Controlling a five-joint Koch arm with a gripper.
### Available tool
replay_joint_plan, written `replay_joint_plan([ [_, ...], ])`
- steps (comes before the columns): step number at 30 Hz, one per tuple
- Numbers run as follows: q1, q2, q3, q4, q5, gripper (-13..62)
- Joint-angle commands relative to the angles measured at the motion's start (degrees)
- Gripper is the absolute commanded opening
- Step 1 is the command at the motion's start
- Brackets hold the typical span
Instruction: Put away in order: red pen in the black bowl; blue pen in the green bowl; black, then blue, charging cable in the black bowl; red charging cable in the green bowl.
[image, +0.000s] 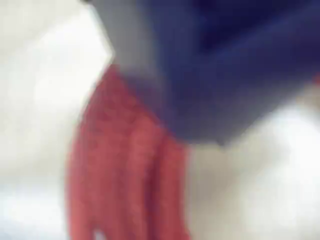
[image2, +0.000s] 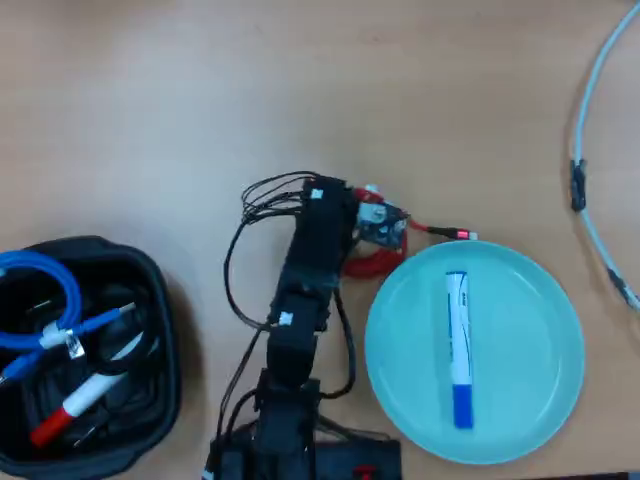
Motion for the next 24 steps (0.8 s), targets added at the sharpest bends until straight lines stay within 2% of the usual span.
replay_joint_plan([
  [1,0.0,0.97,0.79,-0.97,-0.26,-8.4],
  [2,-0.09,0.97,0.79,-0.88,-0.26,-6.3],
  [9,-0.7,2.81,0.62,-0.62,0.26,-6.6],
  [18,-11.95,23.99,-5.01,2.81,-4.39,-6.6],
  [24,-12.74,31.82,-11.6,10.46,-5.89,-6.6],
])
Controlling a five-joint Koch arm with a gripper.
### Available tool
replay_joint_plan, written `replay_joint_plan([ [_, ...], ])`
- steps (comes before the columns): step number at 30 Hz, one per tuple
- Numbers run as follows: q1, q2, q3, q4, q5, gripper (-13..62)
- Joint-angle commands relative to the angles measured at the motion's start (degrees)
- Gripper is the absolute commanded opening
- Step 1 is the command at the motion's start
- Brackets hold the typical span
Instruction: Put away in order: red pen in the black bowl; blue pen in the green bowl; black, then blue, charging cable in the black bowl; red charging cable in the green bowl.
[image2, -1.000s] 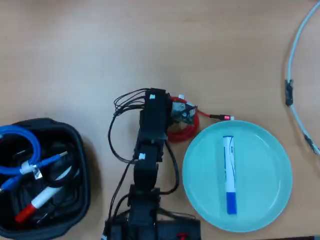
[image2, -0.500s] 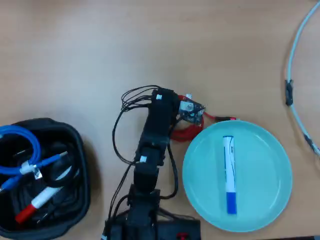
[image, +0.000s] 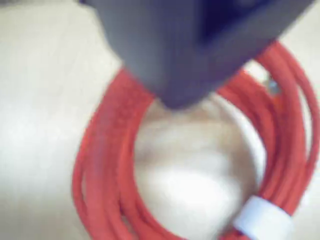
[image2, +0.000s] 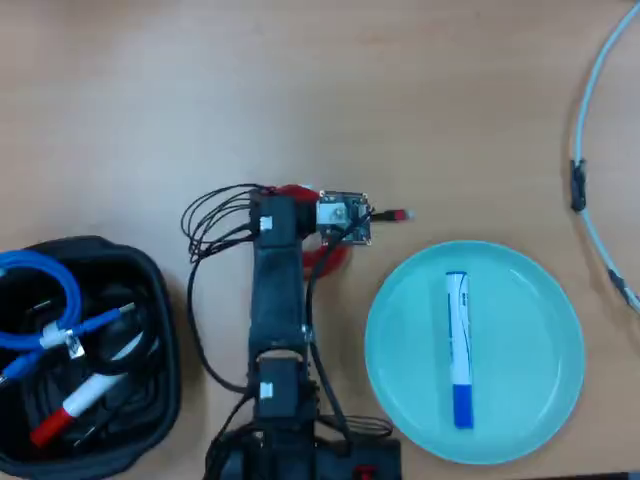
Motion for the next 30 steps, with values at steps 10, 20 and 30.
replay_joint_plan([
  [10,3.52,15.73,-7.56,6.5,-3.69,-6.6],
  [20,10.37,24.26,-7.03,6.06,-6.59,-6.6],
  [30,19.07,35.95,-8.79,3.34,-17.31,-6.6],
])
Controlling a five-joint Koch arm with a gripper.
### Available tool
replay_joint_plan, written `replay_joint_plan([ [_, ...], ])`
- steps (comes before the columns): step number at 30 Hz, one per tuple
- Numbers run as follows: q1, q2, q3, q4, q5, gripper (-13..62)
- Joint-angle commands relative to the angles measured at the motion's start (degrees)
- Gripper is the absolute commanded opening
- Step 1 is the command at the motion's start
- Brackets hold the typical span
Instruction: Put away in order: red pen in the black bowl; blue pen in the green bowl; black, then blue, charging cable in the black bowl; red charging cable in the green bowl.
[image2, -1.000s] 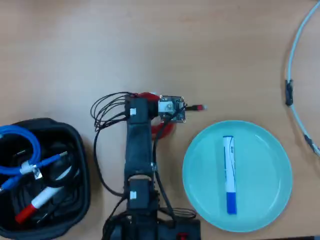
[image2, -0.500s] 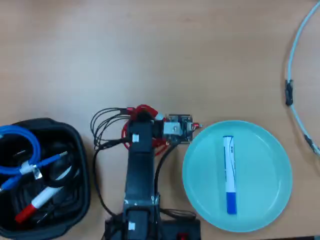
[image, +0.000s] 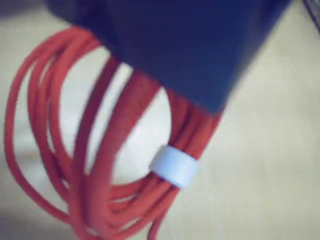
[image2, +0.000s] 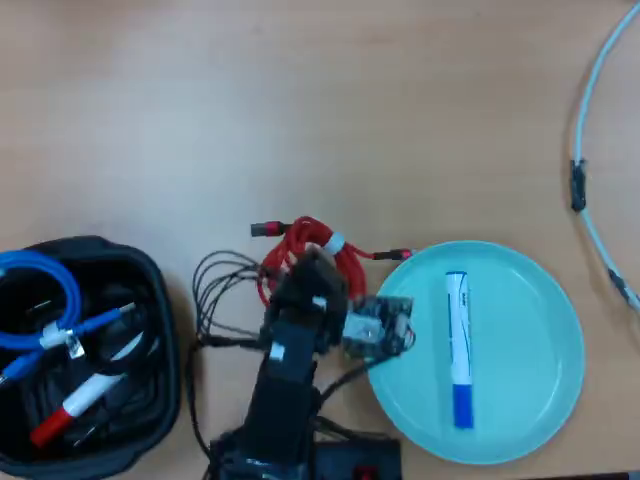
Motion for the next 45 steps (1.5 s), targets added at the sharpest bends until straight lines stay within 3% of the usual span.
replay_joint_plan([
  [1,2.55,4.31,-8.7,-3.34,-3.08,-6.6],
  [11,14.15,6.24,-6.59,-2.72,-10.2,-6.6],
  [22,18.54,9.14,-2.72,-3.25,-10.63,-6.7],
  [31,34.19,10.99,3.52,-9.49,-10.37,-6.7],
  [45,43.59,10.9,12.92,-17.05,-9.76,-6.8],
])
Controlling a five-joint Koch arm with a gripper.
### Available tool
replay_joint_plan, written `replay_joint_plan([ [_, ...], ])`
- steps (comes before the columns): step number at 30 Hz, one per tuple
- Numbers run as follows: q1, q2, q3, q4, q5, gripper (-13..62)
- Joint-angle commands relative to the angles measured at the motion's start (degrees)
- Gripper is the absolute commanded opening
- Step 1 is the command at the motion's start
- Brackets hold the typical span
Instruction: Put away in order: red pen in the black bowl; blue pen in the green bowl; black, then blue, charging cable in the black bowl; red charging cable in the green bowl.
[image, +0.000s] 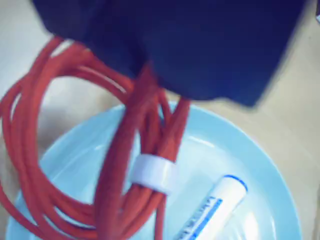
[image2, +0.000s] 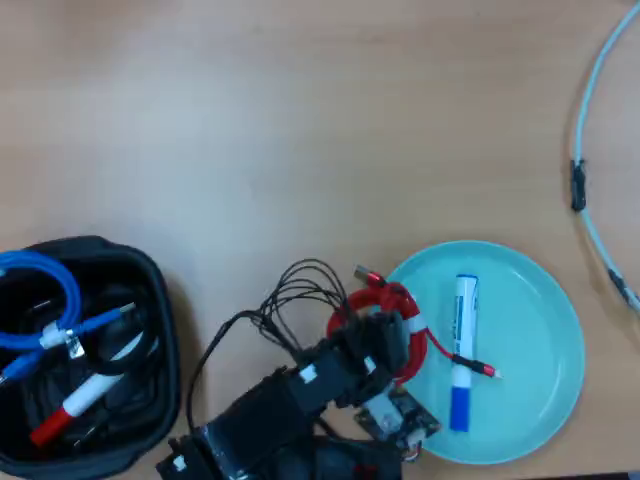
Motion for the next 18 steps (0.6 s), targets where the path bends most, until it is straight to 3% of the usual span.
replay_joint_plan([
  [1,0.62,4.83,-0.88,-9.23,0.26,-6.8],
  [6,-0.09,1.93,3.25,-12.66,0.53,-6.8],
  [18,-1.67,-27.51,2.11,-12.39,7.91,-6.7],
])
